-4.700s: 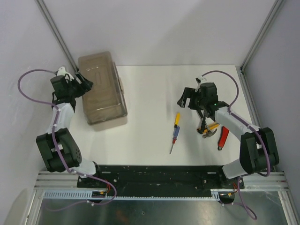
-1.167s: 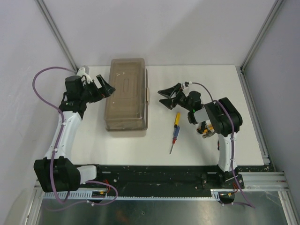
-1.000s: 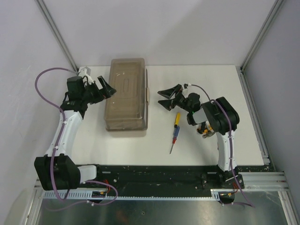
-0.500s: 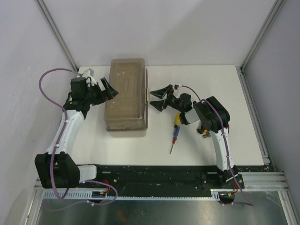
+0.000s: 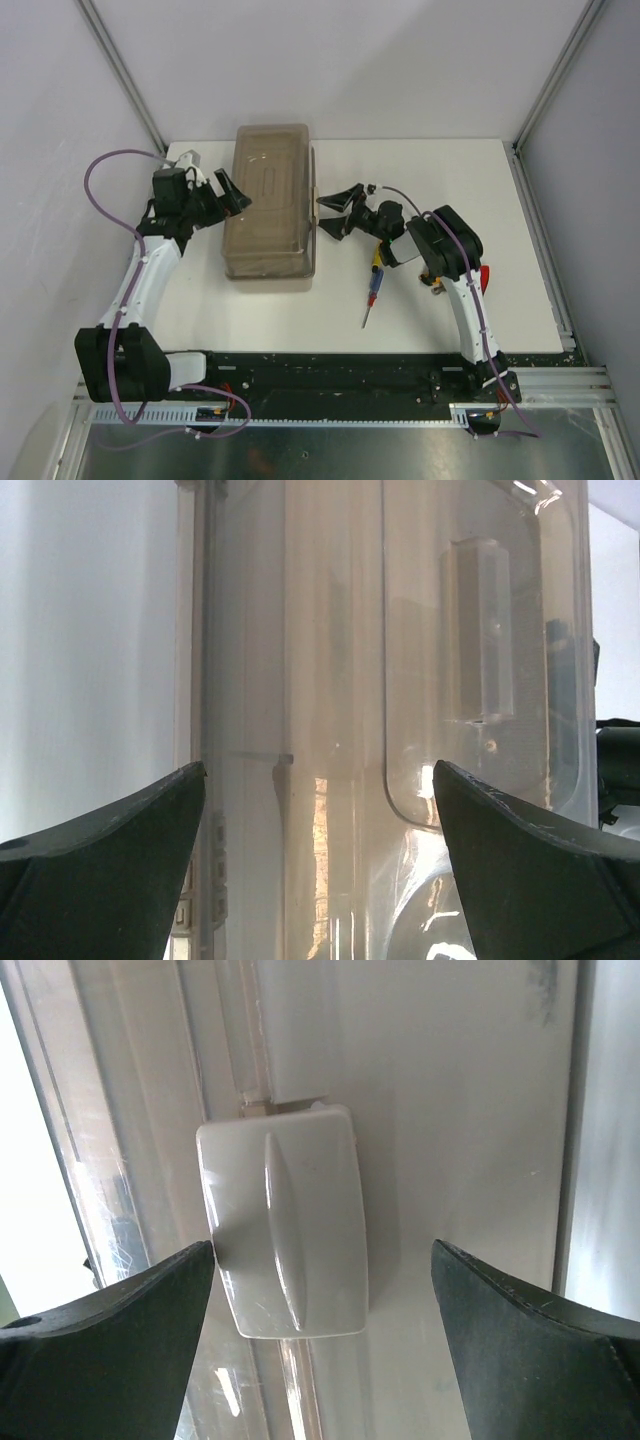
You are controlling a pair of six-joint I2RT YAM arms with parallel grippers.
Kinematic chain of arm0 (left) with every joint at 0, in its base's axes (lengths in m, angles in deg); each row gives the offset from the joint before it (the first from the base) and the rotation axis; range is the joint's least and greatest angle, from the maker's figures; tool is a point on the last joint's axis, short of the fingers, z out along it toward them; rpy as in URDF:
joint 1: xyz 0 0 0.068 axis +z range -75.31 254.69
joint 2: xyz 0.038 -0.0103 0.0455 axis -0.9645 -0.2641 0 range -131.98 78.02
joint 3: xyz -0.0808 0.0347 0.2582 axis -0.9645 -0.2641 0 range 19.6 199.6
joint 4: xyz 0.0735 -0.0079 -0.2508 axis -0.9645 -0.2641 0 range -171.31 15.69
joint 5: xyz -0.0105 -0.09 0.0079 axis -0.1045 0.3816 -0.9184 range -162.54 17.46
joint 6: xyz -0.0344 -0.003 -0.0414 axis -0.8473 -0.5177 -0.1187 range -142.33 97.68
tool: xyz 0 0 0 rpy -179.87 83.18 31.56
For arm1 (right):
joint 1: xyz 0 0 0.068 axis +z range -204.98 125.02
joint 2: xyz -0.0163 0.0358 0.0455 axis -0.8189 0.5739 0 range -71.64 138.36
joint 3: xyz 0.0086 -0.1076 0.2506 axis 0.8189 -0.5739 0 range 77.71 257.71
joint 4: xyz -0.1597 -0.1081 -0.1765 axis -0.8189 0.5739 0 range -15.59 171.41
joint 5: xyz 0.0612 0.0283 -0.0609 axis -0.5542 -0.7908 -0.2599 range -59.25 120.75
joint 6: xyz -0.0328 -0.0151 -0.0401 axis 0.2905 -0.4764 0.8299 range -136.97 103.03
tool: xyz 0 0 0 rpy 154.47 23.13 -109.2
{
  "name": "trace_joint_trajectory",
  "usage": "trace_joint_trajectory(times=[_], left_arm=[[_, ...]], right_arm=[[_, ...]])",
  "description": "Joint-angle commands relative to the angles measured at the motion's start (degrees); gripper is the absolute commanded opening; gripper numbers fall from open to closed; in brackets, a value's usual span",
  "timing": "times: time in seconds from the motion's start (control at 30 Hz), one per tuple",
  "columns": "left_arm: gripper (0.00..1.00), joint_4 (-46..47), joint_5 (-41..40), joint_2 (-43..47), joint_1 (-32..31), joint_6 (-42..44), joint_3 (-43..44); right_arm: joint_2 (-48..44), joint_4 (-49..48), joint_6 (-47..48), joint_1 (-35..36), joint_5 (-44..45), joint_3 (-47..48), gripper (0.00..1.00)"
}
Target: Pack the tool kit
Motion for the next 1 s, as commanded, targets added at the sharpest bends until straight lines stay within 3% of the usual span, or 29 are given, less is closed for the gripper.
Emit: trace_joint_trajectory(times=[0.0,0.2,0.5,0.73,0.97], left_arm=[[1.0,0.74,-0.3,1.14,-0.51,-0.77,-1.3],[0.99,0.77,0.15,1.04,-0.54,-0.6,-1.54],[0.95,0.82,0.39,0.78,-0.51,0.25,-1.53],[0.95,0.8,0.05,0.42,-1.83,0.55,-1.33],[0.95,0.82,-0.08,-0.13,-2.75,0.83,-1.36]], right_arm=[[-0.1,-15.71,2.7,0.6,-2.75,2.02,0.94],[0.35,-15.74,4.0,1.38,-3.86,2.85,0.92],[-0.38,-15.71,6.03,2.1,-5.73,4.21,0.78],[-1.82,-16.42,5.91,2.25,-5.44,4.33,0.89],[-2.61,-16.58,4.99,2.33,-5.2,4.48,0.86]])
